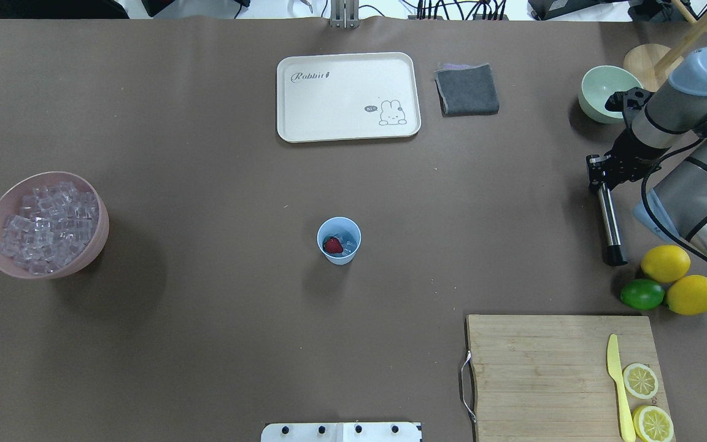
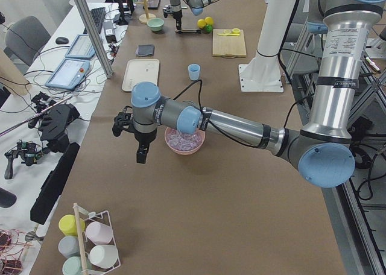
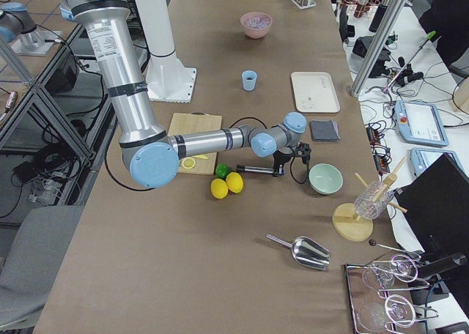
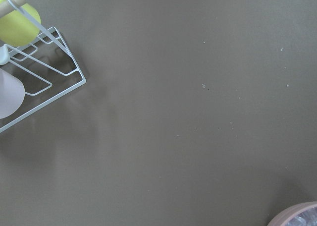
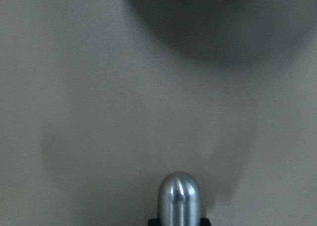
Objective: Mash ice and strawberries in cup
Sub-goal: 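Grasp the steel muddler upright with the right gripper and lift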
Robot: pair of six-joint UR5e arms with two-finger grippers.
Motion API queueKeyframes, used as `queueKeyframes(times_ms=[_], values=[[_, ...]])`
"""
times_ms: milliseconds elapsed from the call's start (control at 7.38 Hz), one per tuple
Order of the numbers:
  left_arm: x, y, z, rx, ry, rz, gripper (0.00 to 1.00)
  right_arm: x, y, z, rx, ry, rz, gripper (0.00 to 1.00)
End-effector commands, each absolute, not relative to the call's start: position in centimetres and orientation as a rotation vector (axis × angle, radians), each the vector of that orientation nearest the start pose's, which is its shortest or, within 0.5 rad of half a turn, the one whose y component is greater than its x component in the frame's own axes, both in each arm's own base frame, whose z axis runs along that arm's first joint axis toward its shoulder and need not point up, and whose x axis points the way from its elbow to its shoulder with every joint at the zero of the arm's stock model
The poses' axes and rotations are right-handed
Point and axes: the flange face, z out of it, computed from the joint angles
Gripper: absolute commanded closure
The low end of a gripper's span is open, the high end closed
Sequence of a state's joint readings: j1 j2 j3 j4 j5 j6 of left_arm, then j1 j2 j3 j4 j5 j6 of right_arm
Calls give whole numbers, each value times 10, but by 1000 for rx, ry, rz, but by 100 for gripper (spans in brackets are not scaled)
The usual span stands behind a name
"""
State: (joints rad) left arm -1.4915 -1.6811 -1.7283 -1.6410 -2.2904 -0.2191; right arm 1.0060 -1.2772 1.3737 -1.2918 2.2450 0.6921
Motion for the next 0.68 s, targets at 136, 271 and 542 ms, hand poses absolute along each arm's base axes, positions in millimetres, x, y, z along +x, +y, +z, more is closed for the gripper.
queueKeyframes(times_ms=[136, 271, 542], values=[[-25, -545, 523, 209, 751, -12, 3, -270, -598, 520, -80, -847, -1, 100], [-25, -544, 524, 206, 751, -13, 3, -265, -600, 477, -11, -885, -23, 100], [-26, -544, 523, 213, 754, -1, 3, -251, -589, 377, 176, -960, -70, 100]])
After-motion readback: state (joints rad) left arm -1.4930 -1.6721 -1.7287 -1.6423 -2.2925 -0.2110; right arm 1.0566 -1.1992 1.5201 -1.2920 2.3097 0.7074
